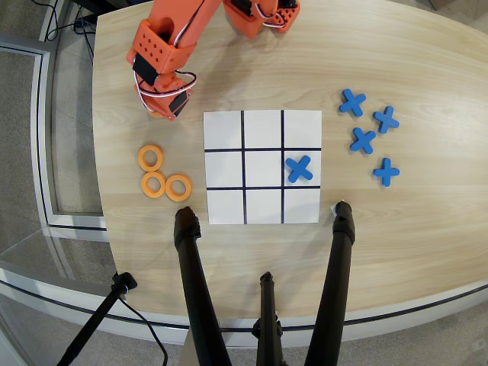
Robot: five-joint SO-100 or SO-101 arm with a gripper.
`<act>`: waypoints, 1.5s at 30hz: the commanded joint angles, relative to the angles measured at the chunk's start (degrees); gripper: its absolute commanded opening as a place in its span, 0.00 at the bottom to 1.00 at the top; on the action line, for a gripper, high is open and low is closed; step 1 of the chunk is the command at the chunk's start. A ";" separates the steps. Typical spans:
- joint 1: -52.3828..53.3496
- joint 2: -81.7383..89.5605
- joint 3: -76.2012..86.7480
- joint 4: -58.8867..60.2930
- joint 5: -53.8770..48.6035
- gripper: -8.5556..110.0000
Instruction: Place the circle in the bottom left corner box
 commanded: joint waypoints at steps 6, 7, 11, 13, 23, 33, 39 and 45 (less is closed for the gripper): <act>-4.22 5.36 -4.48 12.22 5.54 0.07; -6.24 6.15 -8.00 16.96 8.00 0.07; -17.05 11.16 -19.60 31.29 17.49 0.07; -24.08 15.91 -19.60 31.73 22.85 0.07; -61.35 36.39 -4.66 34.19 35.60 0.07; -70.22 24.52 3.43 16.08 37.09 0.07; -68.55 15.91 3.52 8.88 36.91 0.07; -68.47 9.05 3.16 3.78 37.00 0.07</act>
